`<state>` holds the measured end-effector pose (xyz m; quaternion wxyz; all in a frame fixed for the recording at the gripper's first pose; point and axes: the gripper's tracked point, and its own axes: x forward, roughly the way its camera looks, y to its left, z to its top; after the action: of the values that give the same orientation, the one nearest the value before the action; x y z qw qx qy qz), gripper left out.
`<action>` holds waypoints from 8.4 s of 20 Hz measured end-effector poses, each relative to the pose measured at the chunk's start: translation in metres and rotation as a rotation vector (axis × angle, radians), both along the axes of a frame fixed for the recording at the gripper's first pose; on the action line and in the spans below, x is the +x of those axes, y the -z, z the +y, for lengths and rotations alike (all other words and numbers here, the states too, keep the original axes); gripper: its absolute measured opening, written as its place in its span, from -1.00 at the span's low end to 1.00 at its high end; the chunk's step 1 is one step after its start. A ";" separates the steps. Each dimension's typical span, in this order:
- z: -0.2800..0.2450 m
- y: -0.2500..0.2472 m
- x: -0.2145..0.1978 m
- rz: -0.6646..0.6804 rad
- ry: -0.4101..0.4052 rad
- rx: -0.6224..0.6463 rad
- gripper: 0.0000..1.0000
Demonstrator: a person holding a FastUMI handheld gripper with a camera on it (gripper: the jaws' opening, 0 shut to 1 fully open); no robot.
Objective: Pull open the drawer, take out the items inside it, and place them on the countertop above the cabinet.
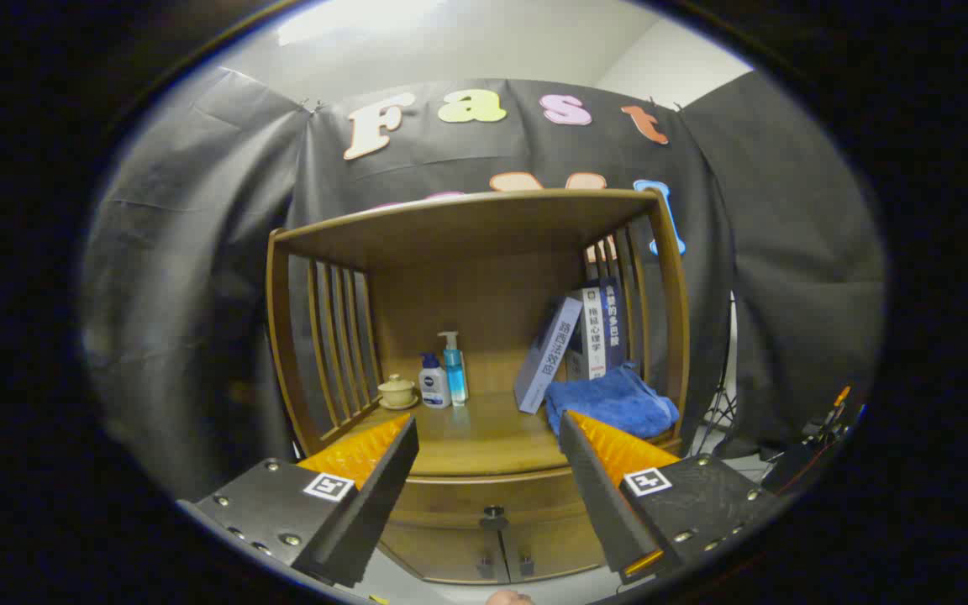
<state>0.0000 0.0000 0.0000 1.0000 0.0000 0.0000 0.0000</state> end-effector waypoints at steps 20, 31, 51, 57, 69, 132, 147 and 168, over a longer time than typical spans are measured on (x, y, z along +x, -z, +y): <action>-0.008 0.026 -0.006 -0.012 -0.038 -0.019 1.00; 0.017 0.067 0.041 -0.039 -0.088 -0.101 1.00; -0.005 0.228 0.112 0.253 -0.003 0.026 1.00; 0.003 0.259 0.115 0.334 -0.023 -0.039 0.40; 0.004 0.251 0.114 0.255 -0.020 -0.007 -0.16; 0.021 0.127 0.013 0.544 0.019 -0.114 0.94; -0.004 0.261 0.058 1.171 0.136 -0.091 0.85; 0.027 0.181 0.047 0.854 -0.078 0.064 -0.13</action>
<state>0.0468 0.0267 -0.1807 0.9090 0.0309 0.4138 0.0377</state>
